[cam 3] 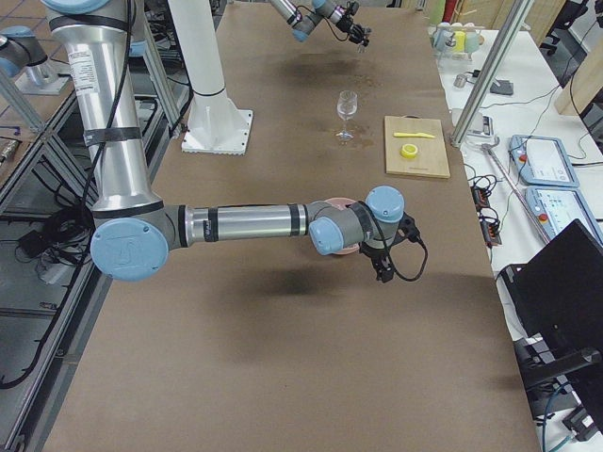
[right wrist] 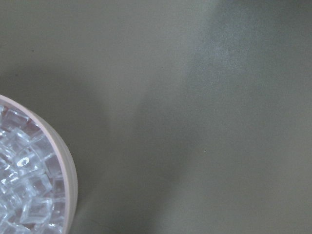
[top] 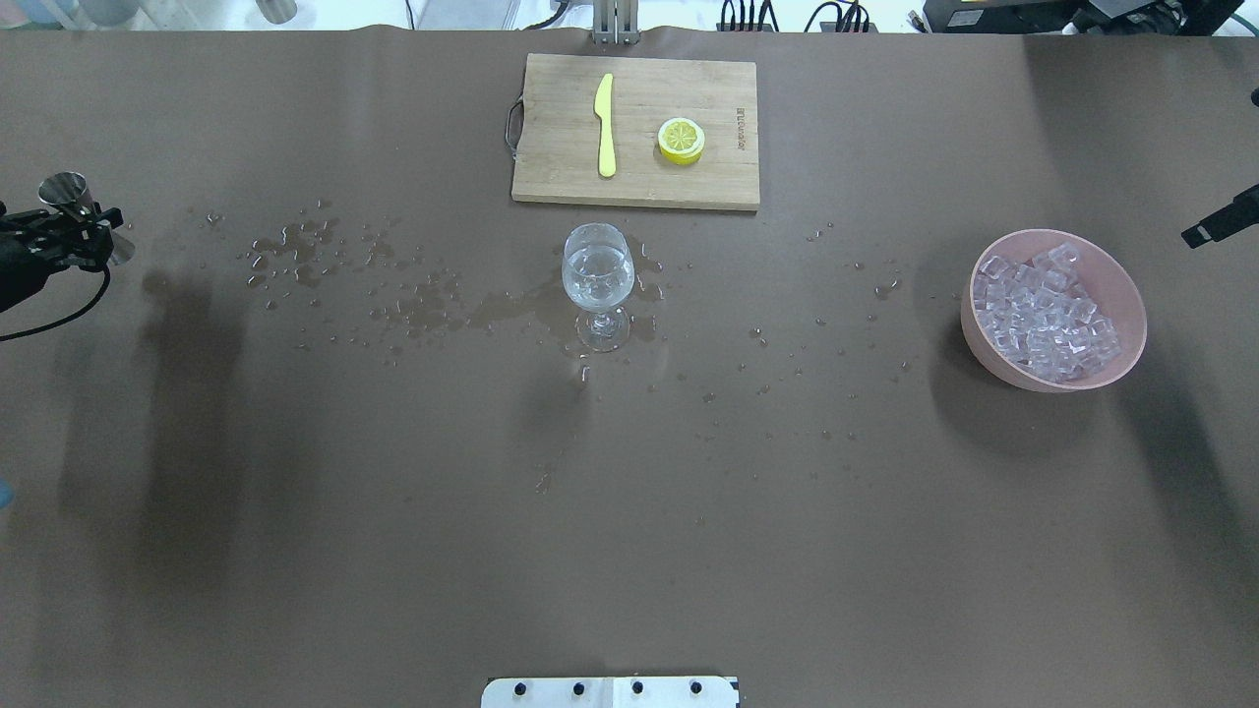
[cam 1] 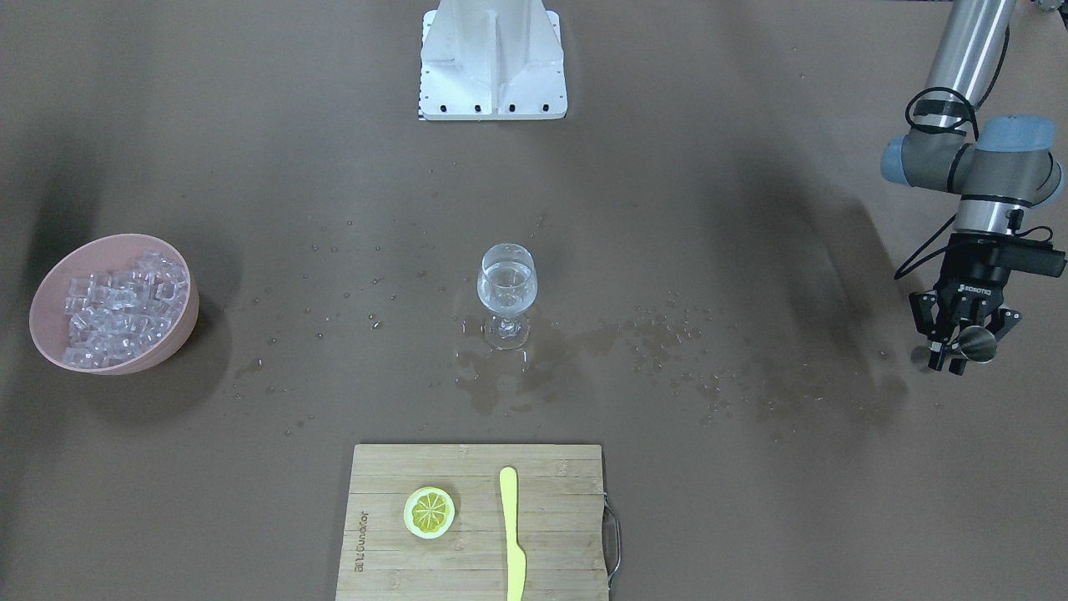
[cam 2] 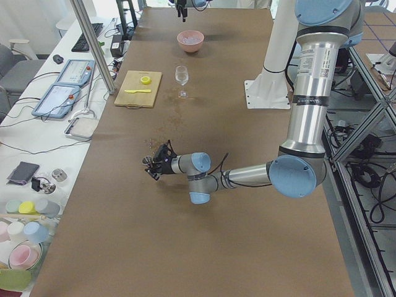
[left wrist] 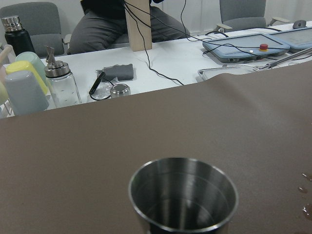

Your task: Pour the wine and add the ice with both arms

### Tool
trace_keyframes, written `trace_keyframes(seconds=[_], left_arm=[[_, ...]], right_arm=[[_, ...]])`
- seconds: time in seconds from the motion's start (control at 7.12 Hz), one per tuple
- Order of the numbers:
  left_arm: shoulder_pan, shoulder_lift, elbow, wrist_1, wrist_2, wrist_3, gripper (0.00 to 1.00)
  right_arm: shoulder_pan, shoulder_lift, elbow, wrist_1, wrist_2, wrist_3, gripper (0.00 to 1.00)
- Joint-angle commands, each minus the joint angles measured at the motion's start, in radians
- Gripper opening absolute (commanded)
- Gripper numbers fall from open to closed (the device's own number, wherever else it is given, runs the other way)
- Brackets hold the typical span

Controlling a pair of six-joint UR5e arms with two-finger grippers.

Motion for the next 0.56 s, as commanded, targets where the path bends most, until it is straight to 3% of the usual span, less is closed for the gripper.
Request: trace_keyframes(seconds=[0.0,0.42], left_arm=[[0.003,-0.001,0.021,-0.031,0.013,-0.009,0.0],[0.011,-0.003,0.029,-0.033,0.058,-0.049,0.0]], right_arm=[[0.0,0.0,0.003,0.0,0.0,0.001,1.0],[-0.003,0.002,0.002,0.0,0.002,0.001,1.0]])
